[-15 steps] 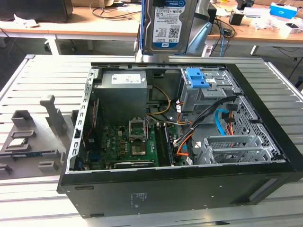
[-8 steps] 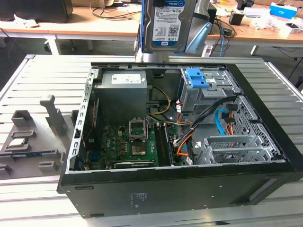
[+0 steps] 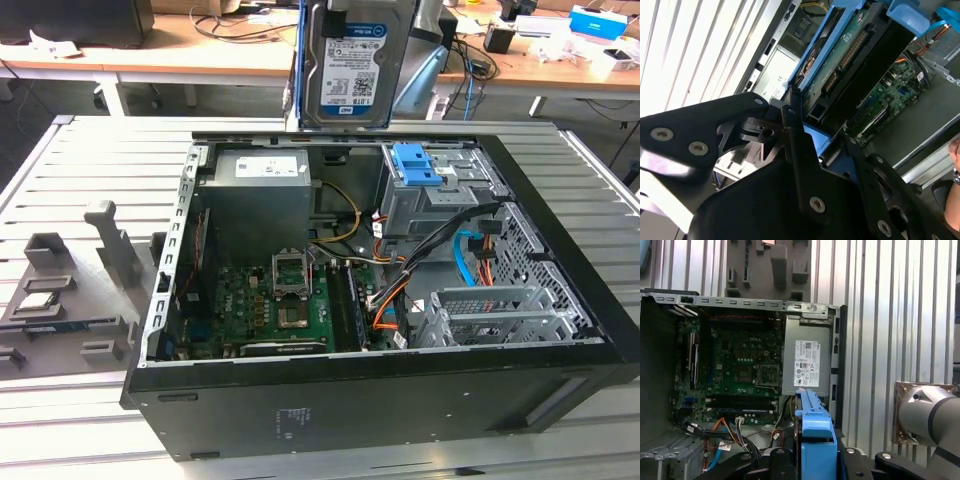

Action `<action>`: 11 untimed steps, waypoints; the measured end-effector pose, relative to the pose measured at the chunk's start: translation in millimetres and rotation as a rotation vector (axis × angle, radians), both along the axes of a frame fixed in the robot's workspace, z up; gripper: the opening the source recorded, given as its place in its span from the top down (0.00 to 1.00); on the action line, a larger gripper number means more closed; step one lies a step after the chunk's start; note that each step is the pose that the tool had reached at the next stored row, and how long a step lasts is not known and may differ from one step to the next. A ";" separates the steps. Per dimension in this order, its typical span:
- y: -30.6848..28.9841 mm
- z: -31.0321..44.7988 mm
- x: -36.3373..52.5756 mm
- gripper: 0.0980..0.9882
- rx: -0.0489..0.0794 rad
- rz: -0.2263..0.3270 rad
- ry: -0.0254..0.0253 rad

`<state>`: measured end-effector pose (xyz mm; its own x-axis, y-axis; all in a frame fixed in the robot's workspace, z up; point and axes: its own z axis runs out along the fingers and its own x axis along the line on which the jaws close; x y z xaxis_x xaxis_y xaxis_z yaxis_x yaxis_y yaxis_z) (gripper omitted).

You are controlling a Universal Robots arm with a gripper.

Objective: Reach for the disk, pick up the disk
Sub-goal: 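Pick up the disk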

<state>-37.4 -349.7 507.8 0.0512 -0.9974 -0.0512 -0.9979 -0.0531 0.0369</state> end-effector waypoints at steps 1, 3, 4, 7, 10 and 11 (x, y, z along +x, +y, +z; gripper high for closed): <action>-1.1 -2.0 0.0 0.70 0.000 0.000 -0.0001; -7.9 -2.9 -0.1 0.70 0.000 0.000 0.0000; -14.2 -3.1 -0.3 0.70 0.000 0.000 0.0000; -26.6 -3.3 -0.7 0.70 0.000 0.000 0.0000; -37.8 -3.6 -0.9 0.70 0.000 0.000 0.0000; -40.2 -3.7 -0.9 0.70 0.000 0.000 0.0000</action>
<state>-38.3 -389.9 504.1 0.0514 -0.9974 -0.0509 -0.9979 -0.0533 0.0369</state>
